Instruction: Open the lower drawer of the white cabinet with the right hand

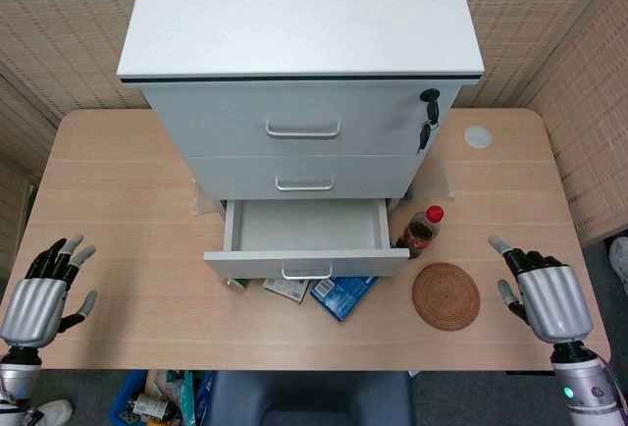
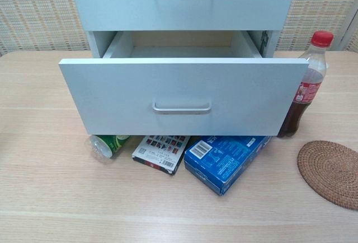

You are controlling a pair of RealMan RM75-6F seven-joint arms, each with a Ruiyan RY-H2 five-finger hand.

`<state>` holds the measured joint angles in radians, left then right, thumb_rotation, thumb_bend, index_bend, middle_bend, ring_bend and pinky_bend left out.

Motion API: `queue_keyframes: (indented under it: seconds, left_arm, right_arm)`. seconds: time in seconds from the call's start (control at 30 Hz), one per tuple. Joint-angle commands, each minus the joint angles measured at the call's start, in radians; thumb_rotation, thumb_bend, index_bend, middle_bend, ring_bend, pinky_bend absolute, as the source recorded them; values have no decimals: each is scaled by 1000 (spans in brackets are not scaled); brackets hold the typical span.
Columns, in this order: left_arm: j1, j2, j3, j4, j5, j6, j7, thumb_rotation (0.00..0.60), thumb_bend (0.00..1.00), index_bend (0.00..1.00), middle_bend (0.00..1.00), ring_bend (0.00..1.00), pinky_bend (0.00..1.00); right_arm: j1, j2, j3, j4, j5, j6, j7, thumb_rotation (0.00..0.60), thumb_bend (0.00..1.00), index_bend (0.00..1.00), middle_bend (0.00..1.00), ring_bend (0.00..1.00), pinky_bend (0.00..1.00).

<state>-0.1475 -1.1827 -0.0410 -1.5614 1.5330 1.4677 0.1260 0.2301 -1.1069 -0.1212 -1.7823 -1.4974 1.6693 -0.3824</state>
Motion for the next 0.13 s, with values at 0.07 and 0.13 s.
queue_keyframes:
  seconds: [0.07,0.13]
  left_arm:
    - [0,-12,1,-4,11,10,12,600,356,156,97,64,143]
    - [2,-14,1,-8,11,14,23,600,356,155,97,64,143]
  right_arm:
    - [-72,-35,33,150,76,-10,126,600,296,187,330,298,464]
    - [-85,-47,40,180,91,-27,157,600,296,186,329,297,461]
